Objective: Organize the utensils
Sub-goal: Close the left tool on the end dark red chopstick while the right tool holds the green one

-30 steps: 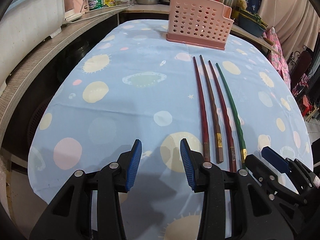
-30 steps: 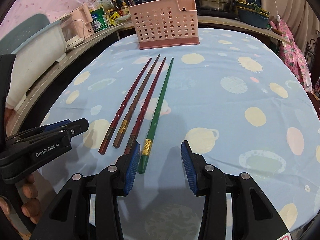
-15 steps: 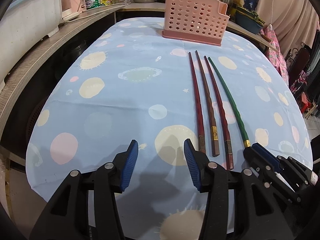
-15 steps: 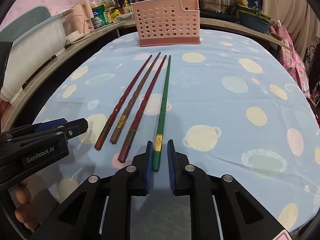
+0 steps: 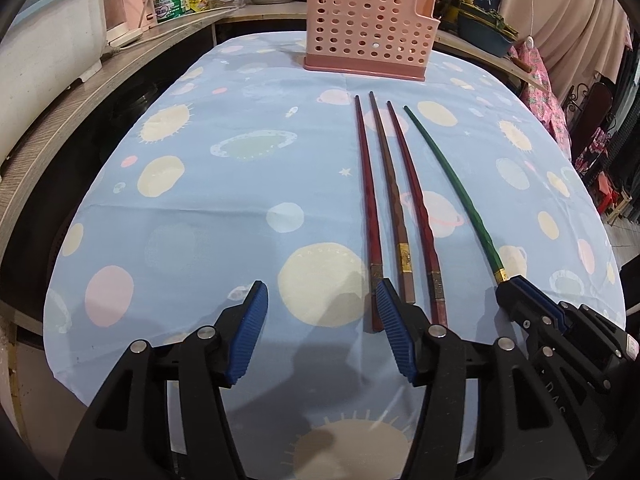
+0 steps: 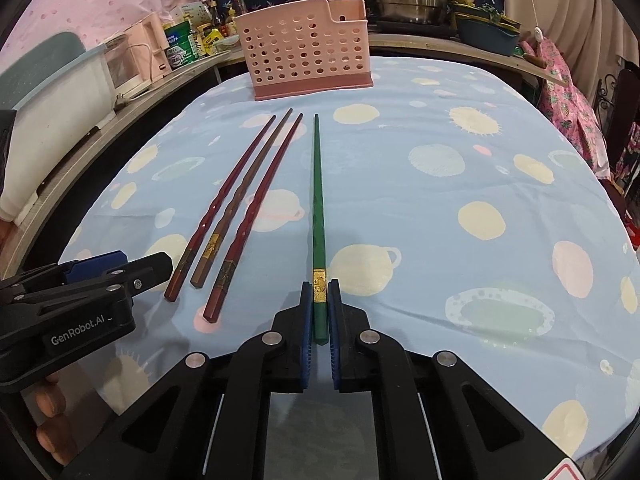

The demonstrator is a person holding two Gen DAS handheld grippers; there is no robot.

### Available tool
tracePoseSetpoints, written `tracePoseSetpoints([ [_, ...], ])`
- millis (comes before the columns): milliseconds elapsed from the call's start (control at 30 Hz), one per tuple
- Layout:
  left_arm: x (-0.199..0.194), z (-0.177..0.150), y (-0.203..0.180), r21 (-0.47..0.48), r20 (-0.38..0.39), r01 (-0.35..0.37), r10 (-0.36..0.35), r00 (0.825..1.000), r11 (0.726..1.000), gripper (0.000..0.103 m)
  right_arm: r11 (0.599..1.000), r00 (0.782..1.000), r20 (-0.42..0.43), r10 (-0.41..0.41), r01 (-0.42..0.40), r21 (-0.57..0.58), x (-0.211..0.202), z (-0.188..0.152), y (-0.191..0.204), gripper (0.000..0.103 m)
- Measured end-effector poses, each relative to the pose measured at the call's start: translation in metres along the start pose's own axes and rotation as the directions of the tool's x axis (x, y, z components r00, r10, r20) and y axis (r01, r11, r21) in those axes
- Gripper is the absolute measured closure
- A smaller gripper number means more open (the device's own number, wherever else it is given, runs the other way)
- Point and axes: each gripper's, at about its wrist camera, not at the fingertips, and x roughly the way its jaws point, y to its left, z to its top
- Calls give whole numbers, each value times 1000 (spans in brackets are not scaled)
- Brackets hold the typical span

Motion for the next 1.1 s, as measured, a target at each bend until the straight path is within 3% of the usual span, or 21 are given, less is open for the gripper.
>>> tracePoseSetpoints([
  [633,8,-3,-8,25,-1,-17,17,1000,1000,50,1000,1000,10,-1,1,-2,0,-2,0,96],
  [1000,7,-1,2,2,0,-25,25,1000,1000,87,1000,1000,11,-2,2,-4,0,-3,0,96],
  [1100,7,-1,4,-5,-3,-23,23,1000,1000,92,1000,1000,10,-2,2,-4,0,-3,0,96],
])
